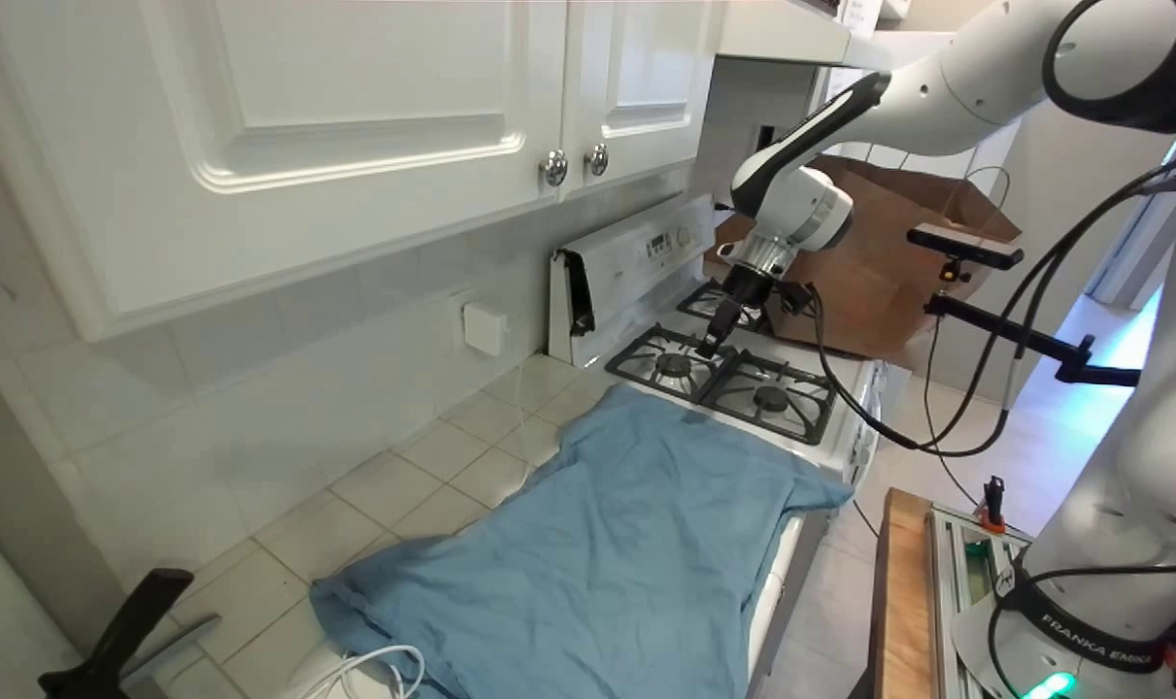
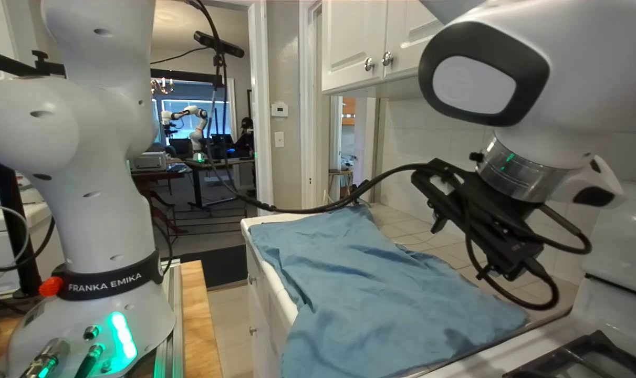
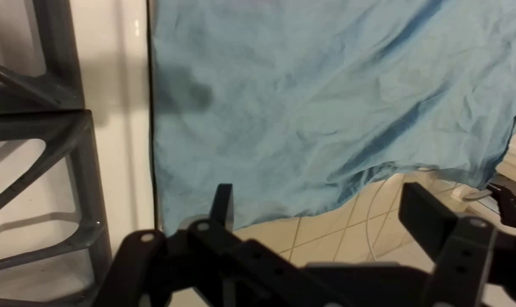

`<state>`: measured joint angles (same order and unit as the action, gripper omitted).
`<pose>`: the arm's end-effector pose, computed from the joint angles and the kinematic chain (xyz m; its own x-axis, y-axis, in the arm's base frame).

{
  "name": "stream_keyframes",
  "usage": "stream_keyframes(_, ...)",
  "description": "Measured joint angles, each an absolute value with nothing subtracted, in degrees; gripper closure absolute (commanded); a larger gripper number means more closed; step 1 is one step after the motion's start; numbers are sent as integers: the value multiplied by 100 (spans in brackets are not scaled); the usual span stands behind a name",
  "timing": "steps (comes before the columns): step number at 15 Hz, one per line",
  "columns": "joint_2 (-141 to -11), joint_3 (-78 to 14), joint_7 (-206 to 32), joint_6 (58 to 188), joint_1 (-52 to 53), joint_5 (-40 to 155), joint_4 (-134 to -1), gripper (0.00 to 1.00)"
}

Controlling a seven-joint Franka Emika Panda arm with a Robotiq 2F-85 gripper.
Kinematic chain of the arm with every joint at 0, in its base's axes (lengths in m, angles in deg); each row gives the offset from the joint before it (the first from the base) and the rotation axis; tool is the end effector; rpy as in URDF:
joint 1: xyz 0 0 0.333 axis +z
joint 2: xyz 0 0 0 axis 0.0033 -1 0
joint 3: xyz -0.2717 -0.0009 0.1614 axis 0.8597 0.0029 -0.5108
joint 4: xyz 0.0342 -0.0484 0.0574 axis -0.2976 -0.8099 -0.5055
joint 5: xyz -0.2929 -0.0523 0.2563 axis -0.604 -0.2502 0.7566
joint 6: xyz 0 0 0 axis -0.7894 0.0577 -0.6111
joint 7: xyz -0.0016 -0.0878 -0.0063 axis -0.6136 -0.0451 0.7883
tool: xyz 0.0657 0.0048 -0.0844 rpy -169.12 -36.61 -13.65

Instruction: Fold the blue pillowcase in half from right to left.

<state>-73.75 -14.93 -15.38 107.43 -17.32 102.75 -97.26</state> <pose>0.4496 -0.3090 0.2822 0.9708 -0.0255 0.2384 0.0929 -0.8766 -0.4721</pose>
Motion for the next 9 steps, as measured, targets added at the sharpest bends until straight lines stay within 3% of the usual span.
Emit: stream_keyframes(9,-8474,-2093,-2055,10908,-2214,10293,-8674,0)
